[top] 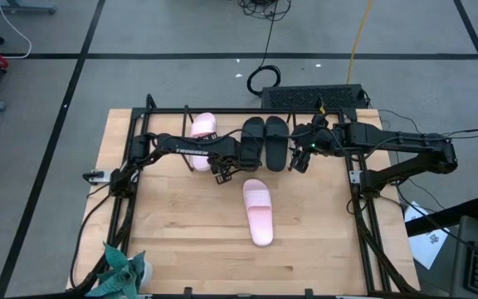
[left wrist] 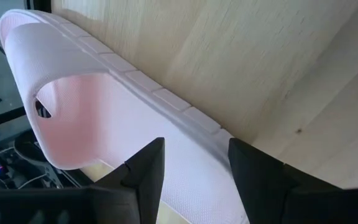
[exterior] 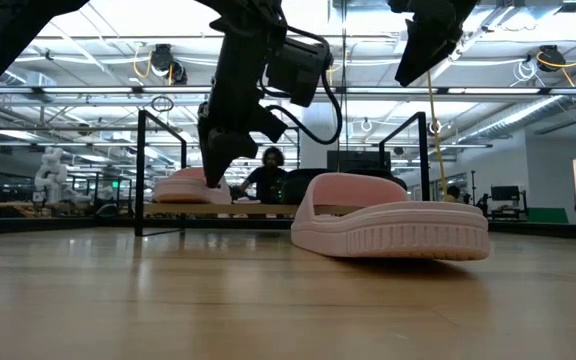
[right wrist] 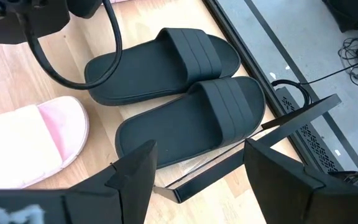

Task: Pick and place slides into the shelf
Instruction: Put the left pink slide on the shelf

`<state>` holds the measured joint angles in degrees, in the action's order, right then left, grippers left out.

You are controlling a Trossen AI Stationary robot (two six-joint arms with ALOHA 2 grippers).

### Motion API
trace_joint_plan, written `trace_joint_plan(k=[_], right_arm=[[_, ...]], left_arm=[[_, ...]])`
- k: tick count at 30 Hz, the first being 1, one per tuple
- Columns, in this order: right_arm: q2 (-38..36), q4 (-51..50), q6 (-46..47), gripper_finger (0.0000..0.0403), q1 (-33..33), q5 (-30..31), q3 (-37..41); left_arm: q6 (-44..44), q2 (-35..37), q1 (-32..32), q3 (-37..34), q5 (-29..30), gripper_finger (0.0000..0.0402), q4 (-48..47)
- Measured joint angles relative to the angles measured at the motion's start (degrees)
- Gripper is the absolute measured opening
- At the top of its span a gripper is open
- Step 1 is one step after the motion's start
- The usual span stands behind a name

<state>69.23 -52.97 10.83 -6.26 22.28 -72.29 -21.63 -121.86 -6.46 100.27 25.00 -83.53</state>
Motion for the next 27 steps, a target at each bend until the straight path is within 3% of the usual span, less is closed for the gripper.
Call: trace_joint_plan(k=[19, 23, 27], right_arm=[[0.0, 0.01, -0.63, 0.0231, 0.0, 0.04, -0.01], [0.0, 0.02, -0.66, 0.0231, -0.02, 0.04, -0.02], [-0.01, 0.26, -1.49, 0.0231, -0.02, 0.07, -0.02]], left_arm=[[-2.29, 0.0, 0.0, 0.31, 1.18, 0.0182, -4.06], [-4.72, 0.02, 0.59, 3.1, 1.2, 0.0182, -6.49], [-4.79, 0.02, 2.81, 10.41, 2.24, 0.0182, -6.57]])
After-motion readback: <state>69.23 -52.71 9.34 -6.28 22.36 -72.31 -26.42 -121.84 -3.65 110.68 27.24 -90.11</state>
